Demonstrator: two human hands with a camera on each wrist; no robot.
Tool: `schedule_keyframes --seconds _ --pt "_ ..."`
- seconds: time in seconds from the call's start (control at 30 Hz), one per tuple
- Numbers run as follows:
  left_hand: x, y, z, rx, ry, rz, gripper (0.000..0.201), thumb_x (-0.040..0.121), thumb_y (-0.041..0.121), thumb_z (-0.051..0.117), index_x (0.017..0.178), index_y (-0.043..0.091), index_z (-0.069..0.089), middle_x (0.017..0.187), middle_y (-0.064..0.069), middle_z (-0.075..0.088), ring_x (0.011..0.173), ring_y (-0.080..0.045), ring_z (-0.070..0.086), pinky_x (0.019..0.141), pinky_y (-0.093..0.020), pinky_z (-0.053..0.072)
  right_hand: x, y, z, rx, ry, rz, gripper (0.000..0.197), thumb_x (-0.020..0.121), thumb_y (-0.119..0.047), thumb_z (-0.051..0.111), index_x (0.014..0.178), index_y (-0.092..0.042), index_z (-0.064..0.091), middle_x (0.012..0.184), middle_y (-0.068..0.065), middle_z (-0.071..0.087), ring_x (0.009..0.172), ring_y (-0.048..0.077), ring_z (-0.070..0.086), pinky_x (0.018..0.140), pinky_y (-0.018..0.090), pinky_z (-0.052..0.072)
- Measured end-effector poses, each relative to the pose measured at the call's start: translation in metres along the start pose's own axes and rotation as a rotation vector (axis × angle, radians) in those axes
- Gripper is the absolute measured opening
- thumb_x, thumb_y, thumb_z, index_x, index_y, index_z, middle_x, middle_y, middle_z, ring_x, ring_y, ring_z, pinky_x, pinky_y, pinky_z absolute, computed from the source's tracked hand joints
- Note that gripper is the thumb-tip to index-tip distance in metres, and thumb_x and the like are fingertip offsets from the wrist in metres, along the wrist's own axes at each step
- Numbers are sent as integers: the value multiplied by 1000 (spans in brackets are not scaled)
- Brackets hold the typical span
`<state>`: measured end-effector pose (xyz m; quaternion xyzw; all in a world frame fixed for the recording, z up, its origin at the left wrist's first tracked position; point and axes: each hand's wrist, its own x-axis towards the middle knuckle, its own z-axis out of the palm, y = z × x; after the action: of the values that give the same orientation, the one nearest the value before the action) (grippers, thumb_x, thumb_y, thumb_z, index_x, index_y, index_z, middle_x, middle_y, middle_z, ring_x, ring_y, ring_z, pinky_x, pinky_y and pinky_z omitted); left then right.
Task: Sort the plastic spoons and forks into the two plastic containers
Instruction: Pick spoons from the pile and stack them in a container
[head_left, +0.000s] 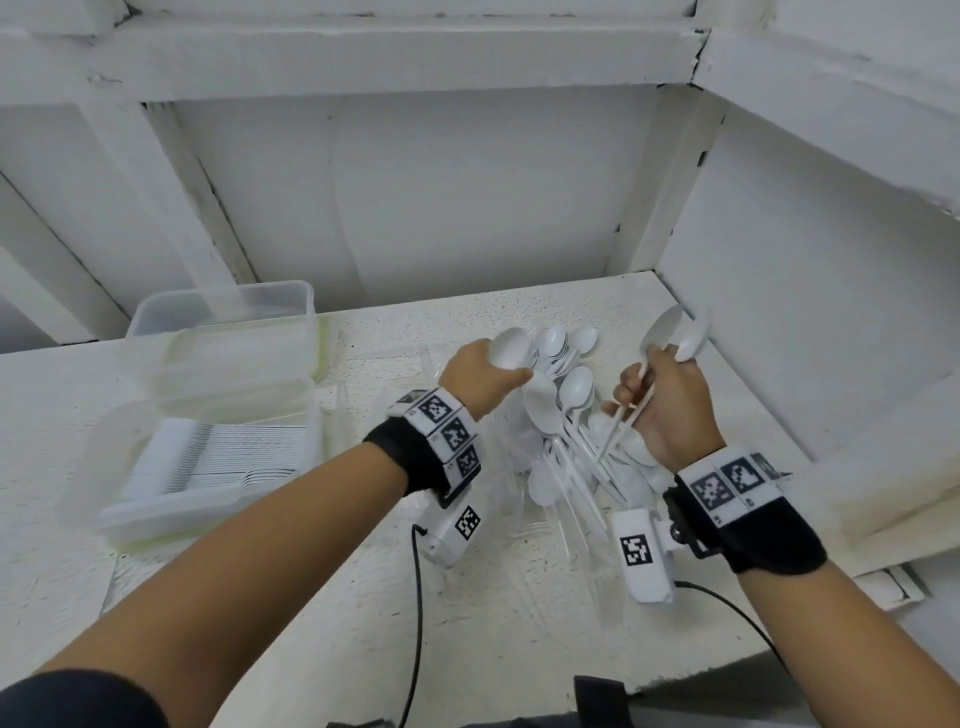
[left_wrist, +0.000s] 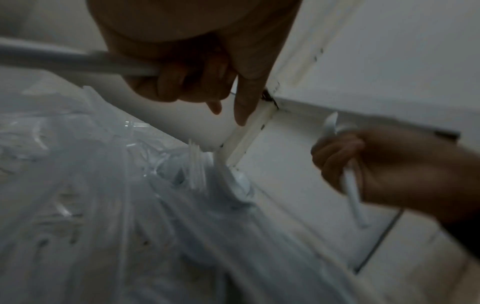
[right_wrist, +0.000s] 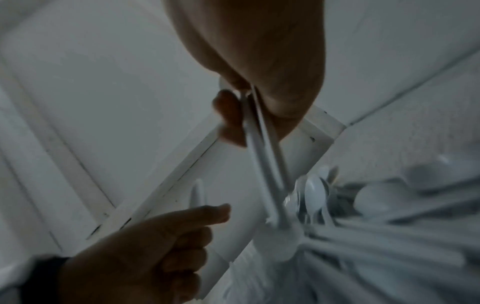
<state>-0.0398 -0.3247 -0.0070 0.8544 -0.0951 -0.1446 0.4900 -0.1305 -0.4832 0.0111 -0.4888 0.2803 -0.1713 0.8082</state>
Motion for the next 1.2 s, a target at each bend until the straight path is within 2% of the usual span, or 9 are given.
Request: schedule_keyframes --seconds 0.13,0.27,0.37,0.5,0.57,0.77,0.87,1.07,1.2 --pt "5 -1 18 422 -199 53 43 79 42 67 109 13 55 98 -2 59 83 -19 54 66 -27 39 1 15 2 -21 -7 175 23 97 -28 48 78 -14 44 52 -2 40 36 5 32 36 15 25" --pt "7 -2 27 527 -259 18 40 80 40 66 105 11 55 91 -3 56 80 -20 55 61 -26 38 0 21 3 13 -54 241 12 93 -4 51 82 -4 52 66 4 41 39 4 40 35 15 30" --pt "7 1 27 565 -255 17 30 83 25 62 105 7 55 89 -4 53 77 -20 52 54 -24 36 -4 20 5 -34 -72 240 10 93 -14 56 85 -9 52 62 3 42 39 6 42 37 18 36" --pt "7 4 15 424 -222 31 19 83 22 62 96 10 54 89 -5 55 78 -20 52 58 -24 37 -7 14 2 -348 -62 123 12 96 -31 50 90 -20 49 59 -1 40 36 5 29 38 16 23" --pt "4 4 4 328 -186 38 23 83 21 63 101 9 57 85 -3 56 73 -19 54 57 -23 37 -3 14 -3 -581 -93 63 14 95 -28 51 92 -14 56 61 -1 38 35 4 26 35 15 19" --pt "-1 0 -32 56 -29 -13 24 82 12 61 105 8 57 75 -1 59 47 -11 53 44 -18 36 14 25 -6 -1248 -132 -60 26 89 -17 53 75 3 62 64 5 51 57 15 44 51 25 32" --pt "-1 -1 -45 -63 56 9 25 81 9 62 104 10 53 85 -5 56 53 -11 47 48 -20 37 20 31 2 -1461 -171 -62 27 89 -19 55 64 -8 55 62 3 53 58 16 49 51 24 36" --pt "1 -6 -59 -385 132 -83 36 78 13 67 110 9 52 82 -3 49 56 -11 40 43 -18 30 19 40 19 -1552 -197 -64 19 85 -14 62 92 -10 45 73 2 53 67 21 54 51 25 34" --pt "1 -5 -60 -671 73 -236 21 81 13 67 96 13 52 68 2 45 50 -7 42 47 -20 33 18 36 16 -1447 -196 -45 13 86 -9 52 76 -11 44 67 2 47 57 15 46 49 24 31"
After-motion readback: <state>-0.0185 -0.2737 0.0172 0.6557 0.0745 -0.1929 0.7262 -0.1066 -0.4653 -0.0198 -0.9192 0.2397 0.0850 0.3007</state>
